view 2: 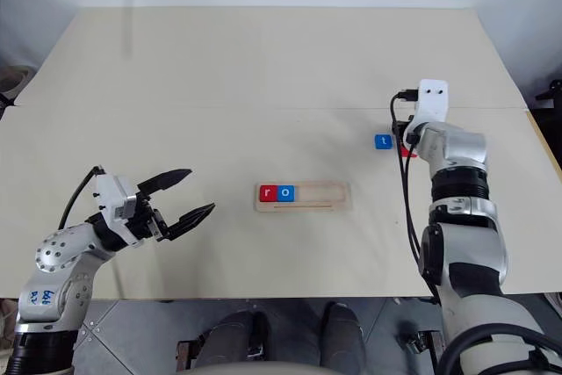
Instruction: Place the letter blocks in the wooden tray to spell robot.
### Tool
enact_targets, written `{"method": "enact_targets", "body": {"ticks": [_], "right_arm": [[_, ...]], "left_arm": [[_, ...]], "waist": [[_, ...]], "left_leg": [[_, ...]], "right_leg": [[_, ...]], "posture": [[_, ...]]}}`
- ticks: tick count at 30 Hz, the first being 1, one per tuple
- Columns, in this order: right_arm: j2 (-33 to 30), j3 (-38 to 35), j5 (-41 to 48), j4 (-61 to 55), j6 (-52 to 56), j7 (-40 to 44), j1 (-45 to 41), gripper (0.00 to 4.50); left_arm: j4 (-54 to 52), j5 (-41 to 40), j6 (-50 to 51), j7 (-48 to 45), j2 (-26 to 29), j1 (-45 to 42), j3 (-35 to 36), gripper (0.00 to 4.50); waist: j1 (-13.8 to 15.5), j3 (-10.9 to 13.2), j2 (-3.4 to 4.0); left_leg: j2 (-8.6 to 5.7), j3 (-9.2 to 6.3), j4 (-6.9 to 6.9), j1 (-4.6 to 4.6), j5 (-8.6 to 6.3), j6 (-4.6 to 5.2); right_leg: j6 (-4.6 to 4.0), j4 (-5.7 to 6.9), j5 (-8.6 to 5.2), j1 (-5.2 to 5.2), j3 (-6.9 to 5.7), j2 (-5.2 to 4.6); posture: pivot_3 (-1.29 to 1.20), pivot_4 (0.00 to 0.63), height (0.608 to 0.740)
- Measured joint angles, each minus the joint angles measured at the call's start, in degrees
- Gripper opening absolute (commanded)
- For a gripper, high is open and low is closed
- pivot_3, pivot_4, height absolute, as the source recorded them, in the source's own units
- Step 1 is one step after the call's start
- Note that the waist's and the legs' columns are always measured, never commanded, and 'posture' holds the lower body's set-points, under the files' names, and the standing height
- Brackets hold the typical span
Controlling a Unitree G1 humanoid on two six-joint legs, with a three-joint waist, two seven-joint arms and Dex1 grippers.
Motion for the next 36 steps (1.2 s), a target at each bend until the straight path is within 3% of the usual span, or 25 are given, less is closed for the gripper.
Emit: {"method": "enact_targets", "body": {"ticks": [8,14,19,25,28,31,33,36], "right_arm": [[-0.7,-5.5,4.9,-35.2,20.7,-1.1,15.8,1.46],[7.0,-10.3,7.9,-61.6,36.3,-3.9,30.8,1.46],[13.5,-11.8,8.2,-73.2,42.6,-5.2,36.4,1.46],[14.3,-10.9,8.8,-75.6,42.2,-3.7,38.2,3.50],[6.7,-9.7,11.1,-73.9,40.0,2.3,38.0,4.46],[-5.9,-7.7,13.8,-69.4,30.8,15.0,38.8,4.46],[-14.4,-4.9,13.5,-64.7,17.7,26.5,41.6,4.46],[-20.7,-1.4,11.9,-56.8,0.1,41.2,44.3,4.46]], "left_arm": [[3.6,0.0,0.1,-2.8,0.1,-3.6,-2.2,4.50],[6.1,0.1,-0.6,-6.1,0.3,-6.1,-3.8,4.50],[6.2,-0.6,-0.5,-9.9,0.9,-6.8,-4.3,4.50],[5.7,-2.3,-0.1,-15.5,2.4,-6.8,-5.4,4.50],[4.0,-2.9,1.3,-17.4,3.6,-6.9,-6.1,4.50],[3.7,-3.4,2.4,-17.9,3.7,-7.1,-6.4,4.50],[3.6,-3.5,2.6,-18.0,3.7,-7.3,-6.6,4.50],[3.6,-3.4,2.1,-18.4,3.7,-7.3,-6.8,4.50]], "waist": [[0.3,0.0,0.01],[0.3,0.0,0.01],[0.1,0.0,0.02],[0.1,0.0,0.02],[0.2,0.0,0.03],[0.2,0.0,0.03],[0.2,0.0,0.01],[0.2,0.0,-0.03]], "left_leg": [[0.00,-0.03,-0.04,-0.02,0.00,0.00],[0.00,-0.05,-0.05,-0.02,0.00,0.00],[0.00,-0.06,-0.08,-0.02,-0.02,0.00],[-0.01,-0.06,-0.07,-0.02,-0.03,0.01],[-0.05,-0.05,-0.06,-0.03,-0.06,0.07],[-0.05,-0.07,-0.10,-0.02,-0.09,0.12],[-0.05,-0.06,-0.17,0.00,-0.09,0.11],[-0.06,-0.02,-0.15,0.05,-0.08,0.10]], "right_leg": [[0.00,-0.04,0.00,-0.01,-0.02,0.00],[0.00,0.00,0.00,-0.05,-0.01,0.01],[-0.01,0.00,-0.01,-0.08,0.00,0.02],[-0.01,-0.01,-0.01,-0.08,0.01,0.02],[0.00,-0.07,0.00,-0.05,0.03,-0.01],[0.01,-0.18,0.01,0.00,-0.01,0.01],[0.02,-0.26,0.01,0.03,-0.04,0.03],[0.06,-0.33,0.03,0.13,-0.04,0.03]], "posture": [[0.00,0.150,0.740],[0.00,0.150,0.740],[0.00,0.150,0.740],[0.00,0.150,0.740],[0.00,0.150,0.740],[0.00,0.150,0.740],[0.00,0.150,0.740],[0.00,0.150,0.740]]}}
